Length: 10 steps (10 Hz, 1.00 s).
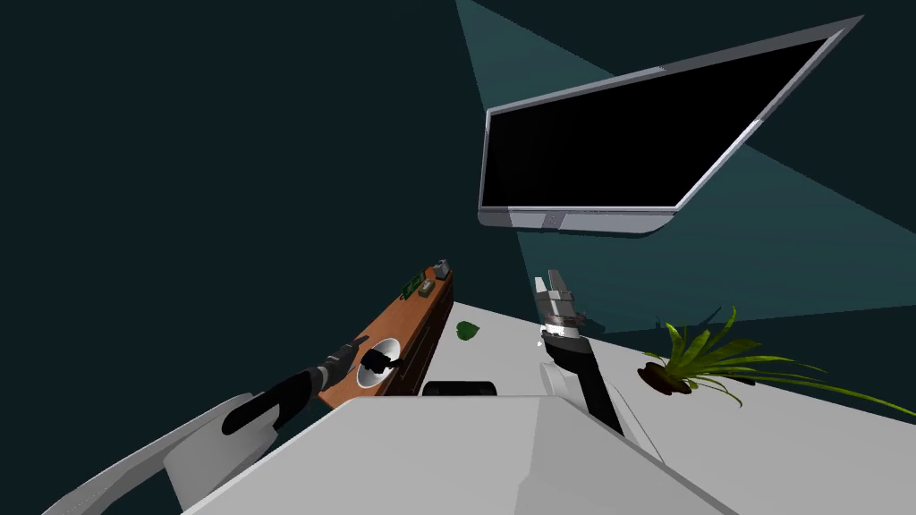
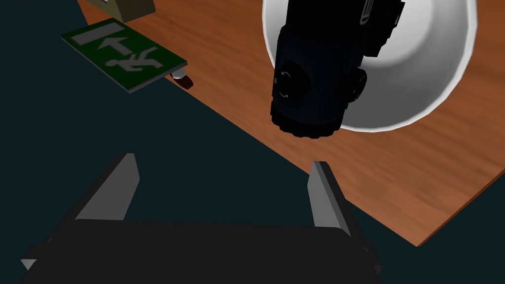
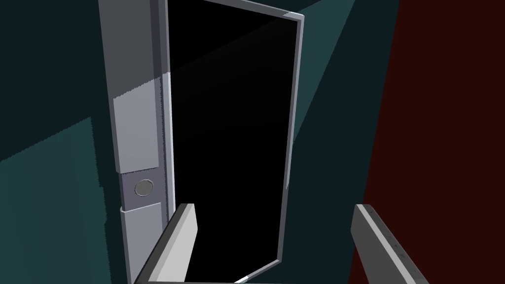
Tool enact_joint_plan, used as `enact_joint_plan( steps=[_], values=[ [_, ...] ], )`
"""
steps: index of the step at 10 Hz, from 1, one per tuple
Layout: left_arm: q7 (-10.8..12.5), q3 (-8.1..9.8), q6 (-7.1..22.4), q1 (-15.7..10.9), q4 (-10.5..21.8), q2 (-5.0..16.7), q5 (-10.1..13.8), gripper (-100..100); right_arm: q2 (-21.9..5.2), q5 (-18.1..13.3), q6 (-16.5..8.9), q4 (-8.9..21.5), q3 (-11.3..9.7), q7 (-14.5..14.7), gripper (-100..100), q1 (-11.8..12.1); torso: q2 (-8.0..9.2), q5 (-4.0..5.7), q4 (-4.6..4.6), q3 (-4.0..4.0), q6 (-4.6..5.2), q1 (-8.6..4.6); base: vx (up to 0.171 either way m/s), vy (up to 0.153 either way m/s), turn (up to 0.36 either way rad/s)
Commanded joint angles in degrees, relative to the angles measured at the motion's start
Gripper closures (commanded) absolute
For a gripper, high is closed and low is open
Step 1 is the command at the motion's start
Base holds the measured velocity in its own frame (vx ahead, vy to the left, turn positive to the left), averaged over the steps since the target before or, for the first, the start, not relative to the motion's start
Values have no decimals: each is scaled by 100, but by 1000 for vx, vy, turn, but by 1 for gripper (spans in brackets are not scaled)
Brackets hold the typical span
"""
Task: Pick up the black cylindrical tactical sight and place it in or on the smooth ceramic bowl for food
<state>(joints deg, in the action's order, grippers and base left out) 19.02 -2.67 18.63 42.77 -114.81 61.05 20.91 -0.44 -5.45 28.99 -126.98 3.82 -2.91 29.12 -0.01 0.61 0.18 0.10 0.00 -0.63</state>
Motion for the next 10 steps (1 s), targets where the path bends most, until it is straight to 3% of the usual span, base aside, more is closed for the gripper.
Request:
enact_joint_plan(
  steps=[1, 3, 4, 5, 10],
  values=[
    [63, 79, 83, 94, -204, 107, 42, -100, 0, 0, 0, 0, 0, 0, 0, 0, 0, 0, 0, 0, 0, 0, 17, 17, 50],
    [131, 152, 164, 178, -407, 245, 101, -100, 0, 0, 0, 0, 0, 0, 0, 0, 0, 0, 0, 0, 0, 0, 18, 15, 52],
    [107, 119, 145, 130, -333, 205, 86, -100, 0, 0, 0, 0, 0, 0, 0, 0, 0, 0, 0, 0, 0, -1, 9, 5, 5],
    [114, 123, 150, 134, -342, 212, 90, 0, 0, 0, 0, 0, 0, 0, 0, 0, 3, 0, 0, 1, 1, -3, 0, 0, 0],
    [113, 123, 150, 133, -341, 211, 89, 0, 0, 0, 0, 0, 0, 0, 0, 0, 7, 1, 1, 4, 1, -6, 0, 0, 0]
  ],
)
